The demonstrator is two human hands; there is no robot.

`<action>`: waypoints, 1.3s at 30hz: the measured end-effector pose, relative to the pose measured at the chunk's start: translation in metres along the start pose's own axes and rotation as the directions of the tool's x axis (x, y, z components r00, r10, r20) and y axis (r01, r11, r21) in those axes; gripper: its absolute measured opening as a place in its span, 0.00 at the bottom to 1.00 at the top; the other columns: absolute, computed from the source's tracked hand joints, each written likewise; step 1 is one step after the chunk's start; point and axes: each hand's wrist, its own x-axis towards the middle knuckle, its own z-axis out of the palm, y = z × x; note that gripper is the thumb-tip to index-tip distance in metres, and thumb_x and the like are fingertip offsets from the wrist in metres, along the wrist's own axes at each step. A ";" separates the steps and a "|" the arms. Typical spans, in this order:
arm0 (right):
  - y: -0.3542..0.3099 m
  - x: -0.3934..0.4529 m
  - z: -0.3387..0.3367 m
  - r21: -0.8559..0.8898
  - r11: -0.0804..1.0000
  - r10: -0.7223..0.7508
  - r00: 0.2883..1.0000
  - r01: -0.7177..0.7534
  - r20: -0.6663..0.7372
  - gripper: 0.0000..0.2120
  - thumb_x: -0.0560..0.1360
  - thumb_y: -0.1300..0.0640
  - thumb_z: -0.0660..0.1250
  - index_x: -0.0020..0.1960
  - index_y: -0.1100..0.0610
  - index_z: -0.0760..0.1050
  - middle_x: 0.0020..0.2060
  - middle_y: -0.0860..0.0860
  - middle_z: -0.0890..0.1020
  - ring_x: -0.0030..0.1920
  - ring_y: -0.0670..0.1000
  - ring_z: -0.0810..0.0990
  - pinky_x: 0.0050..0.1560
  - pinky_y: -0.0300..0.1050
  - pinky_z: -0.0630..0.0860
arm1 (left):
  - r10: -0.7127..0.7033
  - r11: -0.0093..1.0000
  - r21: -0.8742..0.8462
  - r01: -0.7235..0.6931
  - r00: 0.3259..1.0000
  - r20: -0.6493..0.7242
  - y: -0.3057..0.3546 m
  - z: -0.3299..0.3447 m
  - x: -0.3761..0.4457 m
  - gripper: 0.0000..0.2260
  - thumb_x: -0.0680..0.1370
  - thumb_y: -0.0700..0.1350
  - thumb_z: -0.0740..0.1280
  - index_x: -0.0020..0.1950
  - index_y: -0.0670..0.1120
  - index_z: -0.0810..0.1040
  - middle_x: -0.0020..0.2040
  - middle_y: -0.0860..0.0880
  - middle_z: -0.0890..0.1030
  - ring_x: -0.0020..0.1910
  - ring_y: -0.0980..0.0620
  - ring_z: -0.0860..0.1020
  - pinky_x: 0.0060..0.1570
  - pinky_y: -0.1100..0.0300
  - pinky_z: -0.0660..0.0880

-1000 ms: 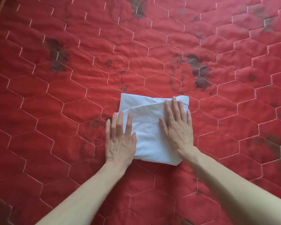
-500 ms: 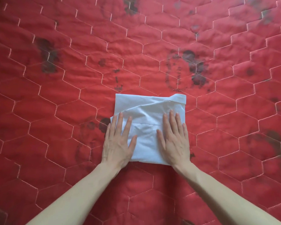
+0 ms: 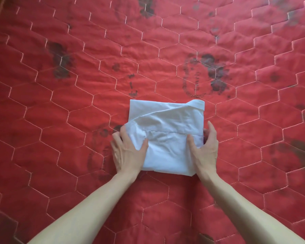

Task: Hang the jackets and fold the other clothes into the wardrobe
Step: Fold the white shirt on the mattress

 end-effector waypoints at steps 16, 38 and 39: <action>-0.004 -0.005 -0.041 0.302 0.824 0.295 0.818 -0.479 0.493 0.12 0.77 0.58 0.74 0.59 0.57 0.81 0.49 0.54 0.89 0.47 0.55 0.89 0.40 0.48 0.84 | -0.140 0.885 -0.347 0.311 0.887 0.439 0.009 -0.041 -0.001 0.24 0.68 0.57 0.75 0.54 0.40 0.83 0.52 0.43 0.86 0.53 0.42 0.85 0.53 0.43 0.83; -0.327 -0.129 -0.340 0.442 0.877 -0.111 0.815 -0.189 0.569 0.12 0.72 0.49 0.77 0.53 0.49 0.84 0.55 0.58 0.87 0.52 0.58 0.88 0.42 0.50 0.84 | 0.142 0.309 -0.717 0.625 0.715 0.685 0.175 -0.396 -0.166 0.14 0.81 0.47 0.66 0.59 0.41 0.87 0.60 0.38 0.85 0.55 0.39 0.86 0.51 0.47 0.84; -0.347 -0.139 -0.357 0.446 0.879 -0.137 0.810 -0.165 0.570 0.11 0.74 0.48 0.75 0.55 0.49 0.84 0.56 0.57 0.87 0.53 0.57 0.88 0.42 0.49 0.84 | 0.155 0.302 -0.744 0.597 0.739 0.656 0.184 -0.419 -0.180 0.15 0.82 0.47 0.65 0.61 0.40 0.86 0.61 0.37 0.84 0.58 0.38 0.85 0.57 0.45 0.83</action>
